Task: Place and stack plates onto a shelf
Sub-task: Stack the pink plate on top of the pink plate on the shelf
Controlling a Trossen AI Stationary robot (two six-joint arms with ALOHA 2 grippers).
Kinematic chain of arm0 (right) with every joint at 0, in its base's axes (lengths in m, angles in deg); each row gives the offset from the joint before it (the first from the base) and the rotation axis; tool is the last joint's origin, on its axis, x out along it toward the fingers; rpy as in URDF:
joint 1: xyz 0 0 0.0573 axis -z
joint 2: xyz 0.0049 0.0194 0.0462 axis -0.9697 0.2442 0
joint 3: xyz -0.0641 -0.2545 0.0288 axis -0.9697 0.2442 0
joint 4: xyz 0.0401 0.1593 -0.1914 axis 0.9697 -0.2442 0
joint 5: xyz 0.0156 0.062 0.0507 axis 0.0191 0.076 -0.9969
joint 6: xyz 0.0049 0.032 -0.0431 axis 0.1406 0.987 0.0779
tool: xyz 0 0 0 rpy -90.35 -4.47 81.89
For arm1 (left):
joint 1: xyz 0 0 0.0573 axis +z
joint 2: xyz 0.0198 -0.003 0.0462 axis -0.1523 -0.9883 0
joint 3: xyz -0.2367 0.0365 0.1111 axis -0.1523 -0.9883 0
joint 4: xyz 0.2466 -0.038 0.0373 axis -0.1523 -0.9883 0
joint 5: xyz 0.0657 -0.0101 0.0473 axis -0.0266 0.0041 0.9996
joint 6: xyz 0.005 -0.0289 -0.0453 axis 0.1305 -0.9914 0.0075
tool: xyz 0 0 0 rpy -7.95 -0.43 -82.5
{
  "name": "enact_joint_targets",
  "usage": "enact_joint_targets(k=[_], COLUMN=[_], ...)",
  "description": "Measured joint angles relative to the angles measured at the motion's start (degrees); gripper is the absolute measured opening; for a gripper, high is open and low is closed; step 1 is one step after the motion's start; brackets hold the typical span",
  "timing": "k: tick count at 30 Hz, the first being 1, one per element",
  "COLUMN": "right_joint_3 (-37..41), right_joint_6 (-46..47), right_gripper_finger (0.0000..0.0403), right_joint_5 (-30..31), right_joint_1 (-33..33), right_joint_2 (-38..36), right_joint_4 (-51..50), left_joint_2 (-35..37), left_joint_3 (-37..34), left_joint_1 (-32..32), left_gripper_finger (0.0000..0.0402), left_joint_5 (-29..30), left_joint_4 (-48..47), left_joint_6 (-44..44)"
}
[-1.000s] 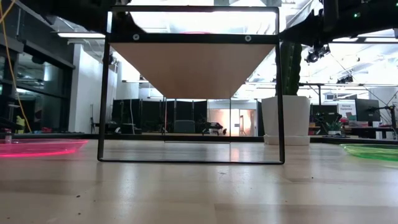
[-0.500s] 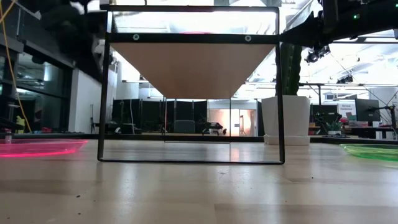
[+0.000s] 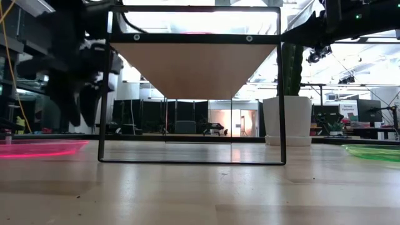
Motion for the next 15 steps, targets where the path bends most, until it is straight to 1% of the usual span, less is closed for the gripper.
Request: enact_joint_targets(k=[7,15], right_joint_3=[0.0,0.0], right_joint_6=[0.44,0.44], right_gripper_finger=[0.0,0.0], right_joint_5=[-0.14,-0.14], right_joint_1=[0.0,0.0], right_joint_2=[0.88,2.84], right_joint_4=[-0.21,-0.23], left_joint_2=[-4.91,-9.15], left_joint_3=[0.0,0.0], left_joint_1=[1.59,5.32], left_gripper_finger=[0.0175,0.0175], left_joint_5=[0.63,0.88], left_joint_4=[0.57,1.32], left_joint_6=[8.63,11.0])
